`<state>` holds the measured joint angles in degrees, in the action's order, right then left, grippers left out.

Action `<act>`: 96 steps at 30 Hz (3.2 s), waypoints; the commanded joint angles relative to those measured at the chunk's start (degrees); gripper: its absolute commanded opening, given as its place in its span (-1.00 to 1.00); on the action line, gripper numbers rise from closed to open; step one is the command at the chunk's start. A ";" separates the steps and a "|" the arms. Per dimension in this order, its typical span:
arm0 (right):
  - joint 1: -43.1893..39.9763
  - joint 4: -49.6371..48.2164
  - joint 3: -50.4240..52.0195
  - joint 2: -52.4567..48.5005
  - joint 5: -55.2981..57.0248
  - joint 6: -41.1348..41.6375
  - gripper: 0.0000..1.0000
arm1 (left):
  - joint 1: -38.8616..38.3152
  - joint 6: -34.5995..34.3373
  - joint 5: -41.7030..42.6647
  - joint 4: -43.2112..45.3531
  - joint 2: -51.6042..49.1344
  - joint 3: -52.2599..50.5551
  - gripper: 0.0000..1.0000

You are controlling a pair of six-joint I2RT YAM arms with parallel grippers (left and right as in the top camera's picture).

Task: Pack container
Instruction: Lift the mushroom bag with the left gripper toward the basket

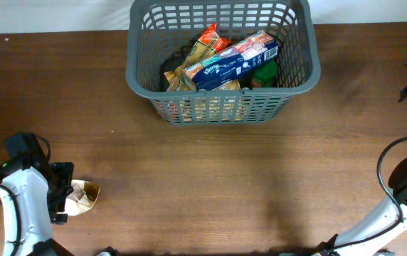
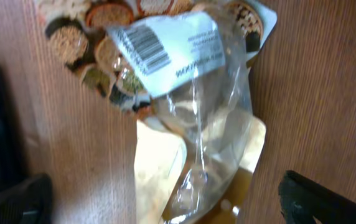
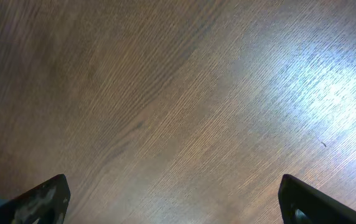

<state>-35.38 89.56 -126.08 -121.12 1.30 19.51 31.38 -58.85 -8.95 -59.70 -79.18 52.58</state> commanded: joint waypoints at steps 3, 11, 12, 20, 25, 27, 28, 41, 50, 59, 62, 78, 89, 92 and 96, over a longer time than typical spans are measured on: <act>0.15 -0.04 0.48 0.74 0.72 0.52 0.97 | 0.94 2.67 0.22 3.96 0.44 -3.85 0.98; 0.15 -0.04 0.48 0.74 0.70 0.52 0.97 | 0.94 5.31 0.59 10.54 0.44 -7.78 0.98; 0.15 -0.04 0.48 0.74 0.70 0.52 0.97 | 0.94 5.90 0.61 11.13 0.44 -7.78 0.98; 0.15 -0.04 0.48 0.74 0.70 0.52 0.97 | 0.96 5.77 3.87 14.34 0.44 -8.66 0.98; 0.15 -0.04 0.48 0.74 0.72 0.52 0.97 | 1.05 1.88 6.23 16.79 0.44 -11.47 0.98; 0.15 -0.04 0.48 0.74 0.72 0.52 0.97 | 1.05 1.22 6.23 17.31 0.44 -12.55 0.98; 0.15 -0.04 0.48 0.74 0.72 0.52 0.97 | 1.05 1.25 6.19 17.42 0.44 -12.87 0.98; 0.15 -0.04 0.48 0.74 0.72 0.52 0.98 | 1.05 1.27 2.25 19.21 0.39 -13.18 0.98; 0.15 -0.04 0.48 0.74 0.70 0.52 0.97 | 1.05 1.03 2.08 20.92 -1.36 -13.18 0.98; 0.15 -0.04 0.48 0.74 0.72 0.52 0.97 | 1.05 1.03 2.27 22.53 -6.05 -13.18 0.98; 0.15 -0.04 0.48 0.74 0.72 0.52 0.98 | 1.05 1.01 2.23 22.71 -7.17 -13.18 0.98; 0.15 -0.04 0.48 0.74 0.72 0.52 0.97 | 1.05 1.07 1.84 24.63 -7.72 -12.92 -0.96; 0.15 -0.04 0.48 0.74 0.70 0.52 0.97 | -4.48 18.71 2.10 25.49 10.60 1.79 -0.96; 0.15 -0.04 0.48 0.74 0.72 0.52 0.97 | -9.55 18.64 3.87 29.62 17.40 9.35 -0.96; 0.15 -0.04 0.48 0.74 0.70 0.52 0.97 | -20.33 18.62 15.78 51.78 21.75 17.55 -0.97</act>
<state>-35.38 89.54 -126.08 -121.12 1.30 19.49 17.96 -42.26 -2.85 -17.96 -59.48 65.10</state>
